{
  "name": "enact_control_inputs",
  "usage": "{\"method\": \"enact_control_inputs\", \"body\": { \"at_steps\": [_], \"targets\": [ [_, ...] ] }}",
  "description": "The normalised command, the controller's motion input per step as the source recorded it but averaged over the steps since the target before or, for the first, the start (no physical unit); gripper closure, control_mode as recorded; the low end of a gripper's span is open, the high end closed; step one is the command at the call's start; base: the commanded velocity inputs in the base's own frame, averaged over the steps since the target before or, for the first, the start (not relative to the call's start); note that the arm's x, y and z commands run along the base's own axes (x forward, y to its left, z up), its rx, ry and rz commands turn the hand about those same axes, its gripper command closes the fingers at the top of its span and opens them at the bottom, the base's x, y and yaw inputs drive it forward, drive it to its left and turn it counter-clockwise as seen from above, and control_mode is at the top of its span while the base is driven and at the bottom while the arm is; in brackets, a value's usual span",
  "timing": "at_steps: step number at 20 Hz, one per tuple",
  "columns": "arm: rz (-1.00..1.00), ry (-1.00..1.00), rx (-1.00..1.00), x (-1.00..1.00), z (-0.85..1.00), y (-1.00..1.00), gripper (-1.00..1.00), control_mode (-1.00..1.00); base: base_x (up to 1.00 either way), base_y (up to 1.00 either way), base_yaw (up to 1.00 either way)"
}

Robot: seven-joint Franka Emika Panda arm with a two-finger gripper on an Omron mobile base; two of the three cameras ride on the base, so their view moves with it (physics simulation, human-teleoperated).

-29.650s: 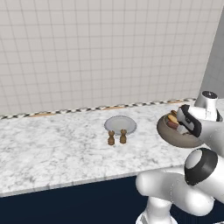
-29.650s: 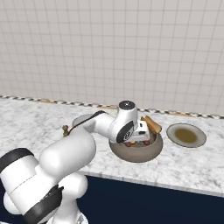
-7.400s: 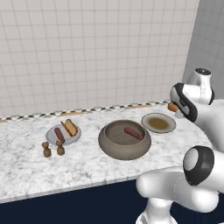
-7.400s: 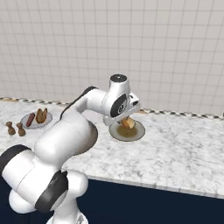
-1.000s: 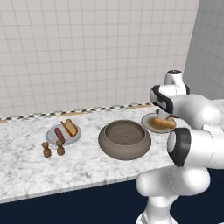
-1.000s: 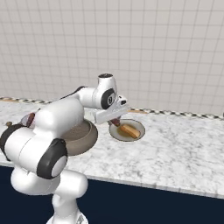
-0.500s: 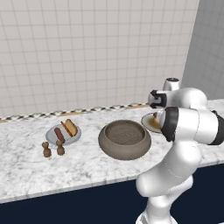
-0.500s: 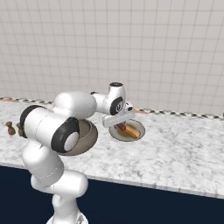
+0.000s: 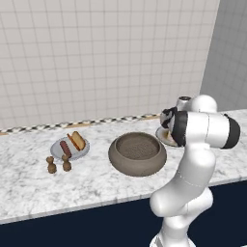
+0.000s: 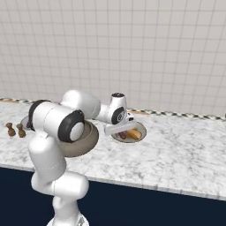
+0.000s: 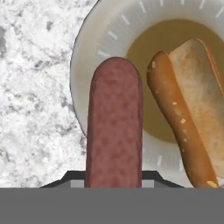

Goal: Place one bun and one sausage from the bowl on each plate.

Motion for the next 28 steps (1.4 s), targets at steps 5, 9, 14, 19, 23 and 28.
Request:
{"method": "enact_control_inputs", "body": {
  "at_steps": [5, 9, 14, 19, 23, 28],
  "targets": [
    [-0.06, 0.0, 0.0, 0.16, -0.24, 0.0, 1.0, -1.0, 0.0, 0.0, 0.0],
    [0.0, 0.0, 0.0, 0.3, -0.01, 0.0, 1.0, -1.0, 0.0, 0.0, 0.0],
    [0.0, 0.0, 0.0, 0.38, -0.02, 0.0, 1.0, -1.0, 0.0, 0.0, 0.0],
    [0.0, 0.0, 0.0, 0.46, -0.11, -0.02, 1.0, -1.0, 0.0, 0.0, 0.0],
    [0.0, -0.09, 0.0, 0.12, -0.01, -0.13, 1.0, -1.0, 0.0, 0.0, 0.0],
    [0.0, -0.04, 0.0, 0.0, 0.0, -0.02, -1.0, -1.0, 0.0, 0.0, 0.0]
  ]
}}
